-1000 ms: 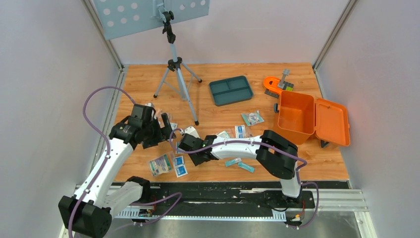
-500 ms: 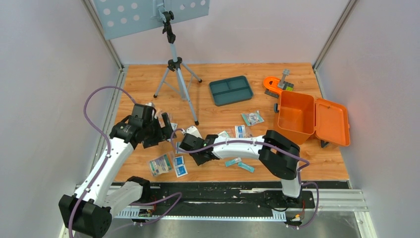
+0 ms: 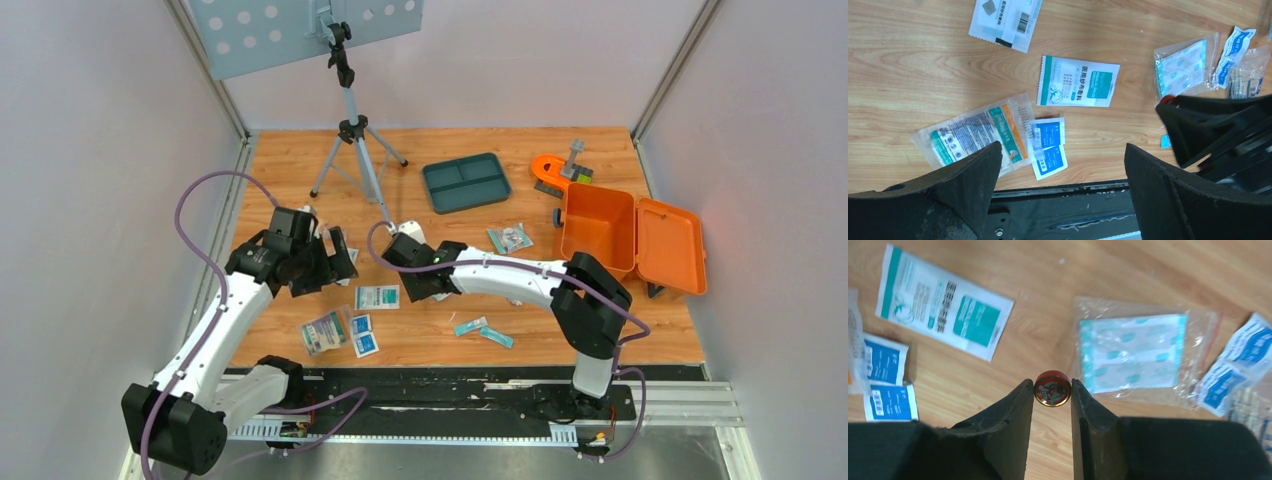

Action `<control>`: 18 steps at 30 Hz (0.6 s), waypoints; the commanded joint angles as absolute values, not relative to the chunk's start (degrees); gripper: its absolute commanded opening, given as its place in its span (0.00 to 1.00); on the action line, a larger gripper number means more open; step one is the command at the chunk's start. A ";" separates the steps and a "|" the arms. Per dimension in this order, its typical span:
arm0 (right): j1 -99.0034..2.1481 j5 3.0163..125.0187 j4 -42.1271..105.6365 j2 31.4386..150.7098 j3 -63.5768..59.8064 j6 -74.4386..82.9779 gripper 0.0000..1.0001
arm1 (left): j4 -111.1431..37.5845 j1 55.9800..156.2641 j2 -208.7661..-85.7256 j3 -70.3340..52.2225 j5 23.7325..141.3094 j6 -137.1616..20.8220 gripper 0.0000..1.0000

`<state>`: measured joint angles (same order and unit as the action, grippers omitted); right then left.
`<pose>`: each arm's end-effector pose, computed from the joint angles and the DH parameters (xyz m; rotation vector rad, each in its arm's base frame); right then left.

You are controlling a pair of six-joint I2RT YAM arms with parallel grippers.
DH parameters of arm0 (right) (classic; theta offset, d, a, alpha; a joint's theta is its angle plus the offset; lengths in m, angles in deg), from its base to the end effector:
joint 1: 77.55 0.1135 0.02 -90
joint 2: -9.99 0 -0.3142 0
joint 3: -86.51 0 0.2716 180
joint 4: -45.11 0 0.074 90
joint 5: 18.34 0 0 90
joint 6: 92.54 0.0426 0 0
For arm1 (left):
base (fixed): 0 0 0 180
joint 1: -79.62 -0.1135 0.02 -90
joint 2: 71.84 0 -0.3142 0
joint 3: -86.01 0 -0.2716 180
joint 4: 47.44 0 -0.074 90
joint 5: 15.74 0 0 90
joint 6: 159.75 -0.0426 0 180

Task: Organize the medicine kit

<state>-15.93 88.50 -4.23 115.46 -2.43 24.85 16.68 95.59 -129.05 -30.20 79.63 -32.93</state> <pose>0.2063 0.3558 0.2343 -0.6963 2.5446 0.1167 0.1740 -0.0539 0.3105 -0.4420 2.6015 -0.4523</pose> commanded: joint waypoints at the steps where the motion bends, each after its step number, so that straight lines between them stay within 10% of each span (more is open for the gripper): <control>1: -21.31 87.36 -3.56 112.32 -6.04 21.88 0.31 | 13.76 95.31 -129.72 -30.76 81.10 -33.94 1.00; 18: -41.65 82.06 -2.81 124.61 -28.48 12.95 0.32 | 14.93 95.36 -129.86 -28.39 80.34 -35.27 1.00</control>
